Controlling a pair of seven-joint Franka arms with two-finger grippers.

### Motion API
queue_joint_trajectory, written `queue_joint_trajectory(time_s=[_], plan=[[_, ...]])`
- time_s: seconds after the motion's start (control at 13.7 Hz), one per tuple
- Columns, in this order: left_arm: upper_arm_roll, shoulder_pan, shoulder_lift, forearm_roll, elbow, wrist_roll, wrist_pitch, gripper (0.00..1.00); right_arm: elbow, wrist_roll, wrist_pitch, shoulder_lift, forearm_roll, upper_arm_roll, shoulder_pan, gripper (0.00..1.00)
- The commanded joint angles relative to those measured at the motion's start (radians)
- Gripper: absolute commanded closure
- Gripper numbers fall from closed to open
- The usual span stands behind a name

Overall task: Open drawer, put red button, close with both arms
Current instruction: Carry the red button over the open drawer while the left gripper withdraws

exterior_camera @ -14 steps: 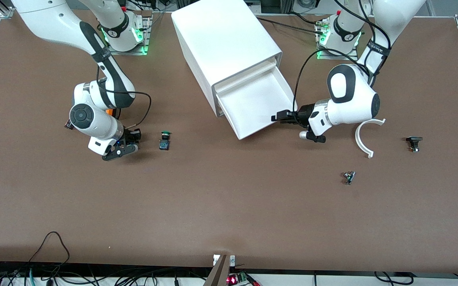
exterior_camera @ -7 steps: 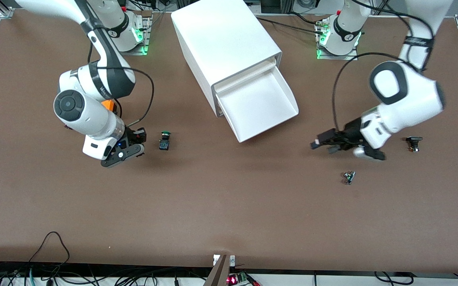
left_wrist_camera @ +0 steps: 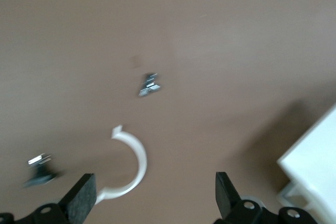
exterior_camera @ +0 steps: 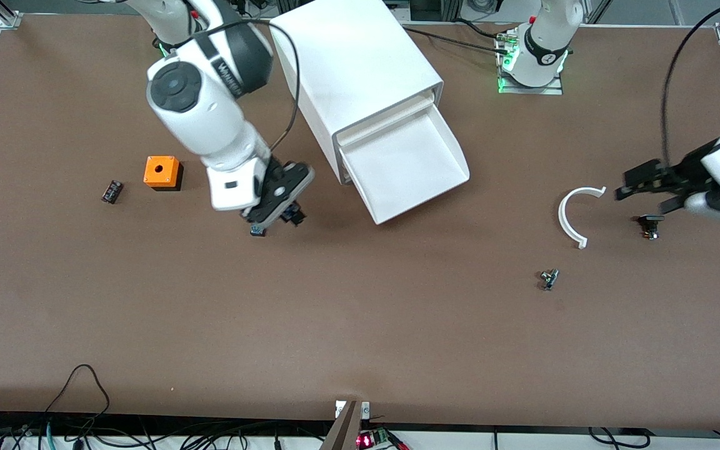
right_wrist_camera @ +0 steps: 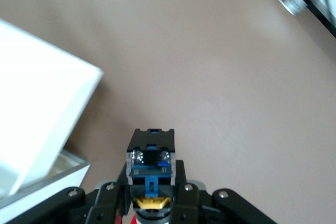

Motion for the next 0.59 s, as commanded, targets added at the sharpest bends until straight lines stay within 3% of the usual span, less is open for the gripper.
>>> queue_joint_trajectory(time_s=[0.0, 0.51], plan=[[-0.008, -0.009, -0.046, 0.139, -0.003, -0.078, -0.045, 0.0, 0.082, -0.135, -0.011, 0.053, 0.006, -0.007, 0.119, 0.86], [-0.027, -0.02, -0.051, 0.175, -0.018, -0.159, -0.033, 0.0, 0.168, -0.422, -0.017, 0.158, -0.019, -0.012, 0.302, 0.86]])
